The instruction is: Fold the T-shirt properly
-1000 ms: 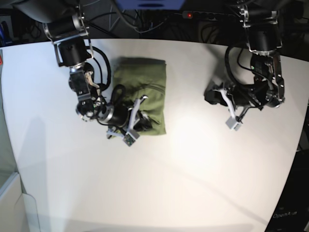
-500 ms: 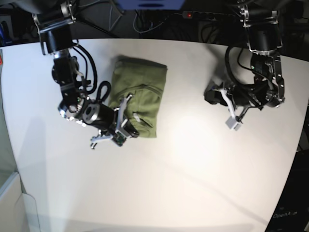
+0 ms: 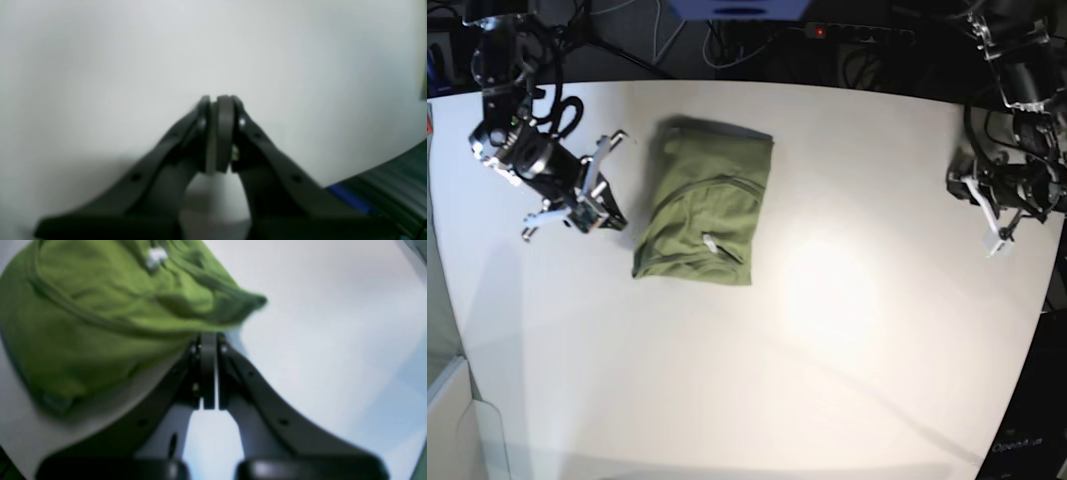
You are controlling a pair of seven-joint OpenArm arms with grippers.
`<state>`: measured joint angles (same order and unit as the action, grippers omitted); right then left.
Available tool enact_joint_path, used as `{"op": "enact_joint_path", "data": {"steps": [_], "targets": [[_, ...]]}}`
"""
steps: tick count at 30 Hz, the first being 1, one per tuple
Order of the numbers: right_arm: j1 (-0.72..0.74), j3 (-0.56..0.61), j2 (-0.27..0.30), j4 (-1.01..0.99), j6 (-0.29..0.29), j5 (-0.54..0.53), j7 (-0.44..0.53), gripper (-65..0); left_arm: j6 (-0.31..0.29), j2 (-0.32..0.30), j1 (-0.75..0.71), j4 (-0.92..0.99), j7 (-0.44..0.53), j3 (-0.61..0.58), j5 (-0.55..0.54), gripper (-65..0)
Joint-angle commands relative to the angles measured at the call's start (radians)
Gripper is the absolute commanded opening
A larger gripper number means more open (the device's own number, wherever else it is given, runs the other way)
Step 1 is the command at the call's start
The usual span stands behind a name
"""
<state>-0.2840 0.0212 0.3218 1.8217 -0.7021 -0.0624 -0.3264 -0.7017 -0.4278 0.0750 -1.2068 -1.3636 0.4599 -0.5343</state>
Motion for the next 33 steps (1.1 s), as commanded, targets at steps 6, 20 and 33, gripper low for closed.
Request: {"op": "enact_joint_path", "data": {"steps": [6,20,33], "targets": [[-0.24,-0.149,0.009,0.046,0.004,-0.021,0.151,-65.0,0.004,-0.064,-0.129,-0.304,-0.033,0.161,0.041,-60.8],[-0.524,-0.464,-0.247,-0.132,0.004,-0.017,0.339,-65.0,0.004,0.056,-0.547,-0.634,0.051,0.161,0.448,-60.8],[-0.35,-0.594,-0.275,-0.805,0.004,0.16,0.53,-65.0,0.004,0.415,-0.516,0.017,0.767,0.098,0.965,-60.8]]}}
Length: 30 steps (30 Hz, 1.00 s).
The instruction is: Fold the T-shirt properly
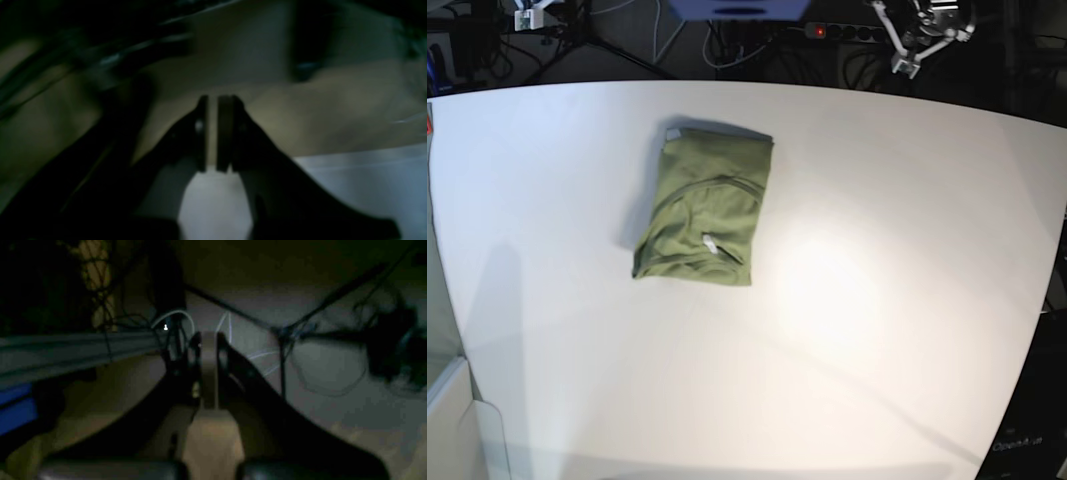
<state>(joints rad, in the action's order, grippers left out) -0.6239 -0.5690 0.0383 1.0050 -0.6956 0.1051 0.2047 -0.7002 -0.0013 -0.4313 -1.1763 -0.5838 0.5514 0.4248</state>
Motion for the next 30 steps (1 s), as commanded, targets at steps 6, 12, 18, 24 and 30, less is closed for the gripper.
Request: {"op": "enact_joint_path", "data": {"steps": [6,12,18,24,30], "targets": [[0.22,-0.047,0.078,-0.562,-0.003,0.189,0.187,-65.0,0.002,0.01,0.165,0.471,0.312,0.151,0.134,-60.8],[0.418,-0.035,0.16,-1.005,0.152,0.339,0.352,-65.0,0.002,-0.03,0.279,0.899,0.648,0.164,0.222,-60.8],[0.493,-0.015,0.131,-1.005,0.436,0.437,0.247,-65.0,0.308,-0.039,0.34,1.12,0.83,0.163,0.259,-60.8],[0.525,-0.004,0.096,-1.005,0.571,0.437,0.197,-65.0,0.555,-0.01,0.384,1.151,0.836,0.169,0.254,-60.8],[0.545,-0.004,0.067,-1.005,0.672,0.437,0.194,-61.8,0.693,0.039,0.388,1.148,0.795,0.169,0.256,-60.8]]}}
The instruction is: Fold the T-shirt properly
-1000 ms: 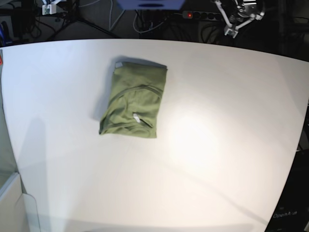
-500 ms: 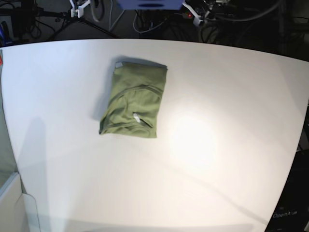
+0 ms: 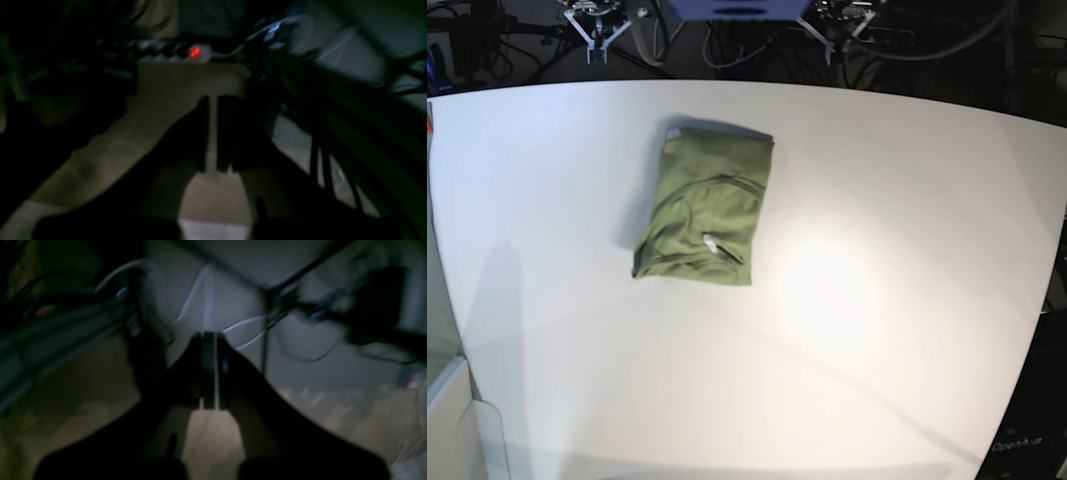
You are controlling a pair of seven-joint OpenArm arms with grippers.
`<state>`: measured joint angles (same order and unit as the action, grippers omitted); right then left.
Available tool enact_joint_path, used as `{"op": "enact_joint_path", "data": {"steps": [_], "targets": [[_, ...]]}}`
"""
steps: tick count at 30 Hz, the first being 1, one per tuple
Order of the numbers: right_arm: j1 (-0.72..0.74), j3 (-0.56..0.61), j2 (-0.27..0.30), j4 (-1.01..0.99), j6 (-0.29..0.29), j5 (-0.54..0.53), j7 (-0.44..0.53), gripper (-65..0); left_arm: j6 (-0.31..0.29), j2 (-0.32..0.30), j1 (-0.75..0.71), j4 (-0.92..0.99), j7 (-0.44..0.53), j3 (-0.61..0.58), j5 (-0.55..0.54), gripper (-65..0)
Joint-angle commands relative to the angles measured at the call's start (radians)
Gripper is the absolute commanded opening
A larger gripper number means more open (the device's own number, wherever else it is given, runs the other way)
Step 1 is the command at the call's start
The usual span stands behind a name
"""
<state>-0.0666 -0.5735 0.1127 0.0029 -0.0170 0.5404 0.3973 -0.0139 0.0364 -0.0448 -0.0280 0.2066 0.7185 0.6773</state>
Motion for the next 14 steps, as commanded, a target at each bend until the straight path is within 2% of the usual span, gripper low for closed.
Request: {"op": "enact_joint_path", "data": {"steps": [1,7,14], "targets": [[-0.012,0.0,-0.009,-0.003,0.001,0.002,0.001,-60.1,0.018,0.004,0.001,0.0,0.004,0.002,0.003,-60.8],[-0.011,-0.004,-0.011,-0.003,0.007,0.002,0.001,-58.3,0.035,0.013,0.003,-0.008,0.004,0.0,0.002,-60.8],[-0.011,-0.004,-0.012,-0.003,0.005,0.001,0.001,-58.3,0.035,-0.011,0.024,-0.002,0.004,0.003,0.0,-60.8]]}}
